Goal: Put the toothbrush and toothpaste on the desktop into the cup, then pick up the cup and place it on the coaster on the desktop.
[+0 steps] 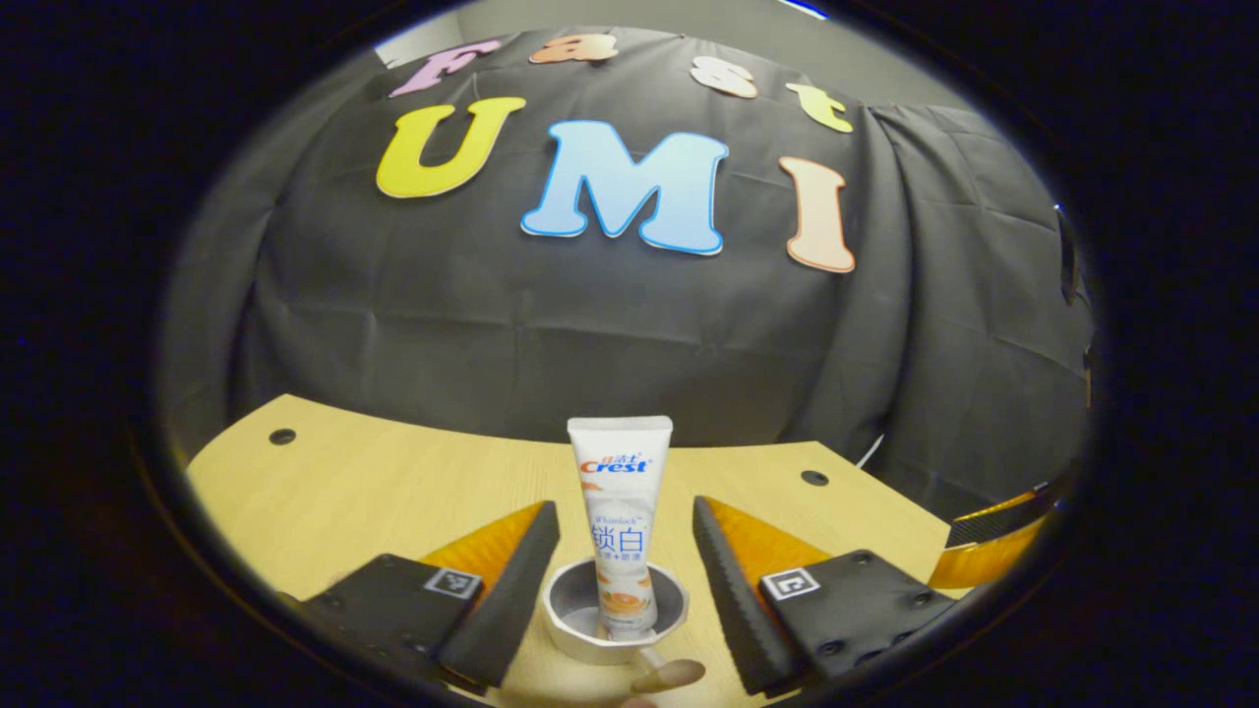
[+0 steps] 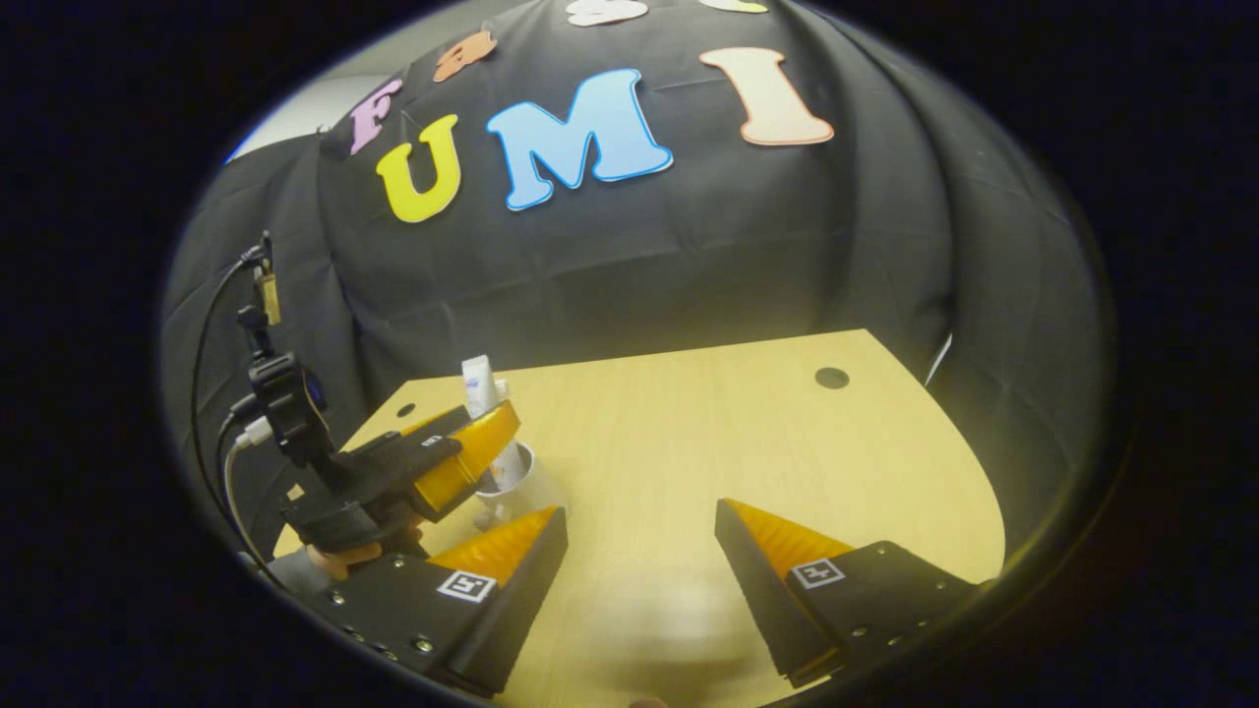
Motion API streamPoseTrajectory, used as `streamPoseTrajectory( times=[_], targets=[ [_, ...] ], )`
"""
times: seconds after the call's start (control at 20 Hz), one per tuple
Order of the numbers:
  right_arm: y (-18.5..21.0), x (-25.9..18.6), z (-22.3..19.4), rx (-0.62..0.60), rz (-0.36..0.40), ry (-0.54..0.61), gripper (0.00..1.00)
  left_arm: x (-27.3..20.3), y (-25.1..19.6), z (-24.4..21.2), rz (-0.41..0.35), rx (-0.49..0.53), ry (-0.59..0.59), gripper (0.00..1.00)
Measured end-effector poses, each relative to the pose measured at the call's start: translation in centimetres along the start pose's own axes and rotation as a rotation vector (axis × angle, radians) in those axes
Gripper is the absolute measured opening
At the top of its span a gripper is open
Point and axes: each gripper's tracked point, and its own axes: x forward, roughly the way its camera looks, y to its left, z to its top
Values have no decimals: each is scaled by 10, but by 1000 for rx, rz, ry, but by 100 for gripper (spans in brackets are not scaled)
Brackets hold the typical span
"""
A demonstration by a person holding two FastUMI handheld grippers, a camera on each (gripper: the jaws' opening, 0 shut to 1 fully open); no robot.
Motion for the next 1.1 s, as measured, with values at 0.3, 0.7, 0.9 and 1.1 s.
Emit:
streamPoseTrajectory(
  times=[0.3,0.7,0.9,1.1],
  targets=[
    [14,6,3,-16,3,5,93,-12,2,16,-10,-4,-22,96],
    [55,24,3,-49,48,47,93,-45,38,53,44,37,-61,96],
    [80,35,-2,-80,82,82,93,-63,55,63,74,49,-70,96],
    [99,47,-11,-109,104,129,93,-80,74,71,98,35,-77,96]
  ],
)
